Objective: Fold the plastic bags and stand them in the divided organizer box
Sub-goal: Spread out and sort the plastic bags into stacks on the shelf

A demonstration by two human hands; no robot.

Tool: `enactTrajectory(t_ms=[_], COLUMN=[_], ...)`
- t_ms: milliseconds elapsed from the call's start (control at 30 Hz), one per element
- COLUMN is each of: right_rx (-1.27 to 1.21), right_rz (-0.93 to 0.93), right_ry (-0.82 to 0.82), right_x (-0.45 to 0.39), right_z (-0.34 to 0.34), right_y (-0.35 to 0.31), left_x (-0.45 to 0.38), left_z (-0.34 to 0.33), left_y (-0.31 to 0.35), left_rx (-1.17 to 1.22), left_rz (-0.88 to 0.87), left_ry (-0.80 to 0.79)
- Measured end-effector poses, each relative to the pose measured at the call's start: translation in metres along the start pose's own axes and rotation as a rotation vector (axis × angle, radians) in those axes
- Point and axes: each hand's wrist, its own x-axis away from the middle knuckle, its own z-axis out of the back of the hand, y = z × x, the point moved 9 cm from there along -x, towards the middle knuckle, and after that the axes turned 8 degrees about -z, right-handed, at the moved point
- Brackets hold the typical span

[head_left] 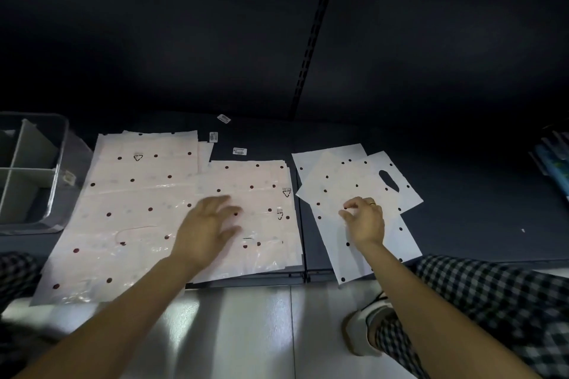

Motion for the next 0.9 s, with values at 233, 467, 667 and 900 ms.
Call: enactTrajectory(t_ms=[233, 467, 667, 900], right_rx=[0.103, 0.014, -0.218, -0.401], right_rz=[0.019, -0.026, 0.299, 0.602], right_ry=[-0.028, 0.103, 0.166, -0.310], right_x=[-0.004, -0.009, 0.014, 0.061], right_z=[-0.004, 0.015, 0.033, -0.015], right_y=[-0.001, 0.004, -0.063, -0.126], left_x=[0.009, 0.002, -0.018, -0.020], left_z=[-0.056, -0.063, -0.036, 0.004], left_y=[0.011, 0.016, 0.021, -0.021], left_rx=[-0.190, -0.154, 0.511, 1.415], left_rz=[-0.076, -0.115, 0.107, 0.588], left_ry=[-0.446, -0.507, -0.322, 0.083])
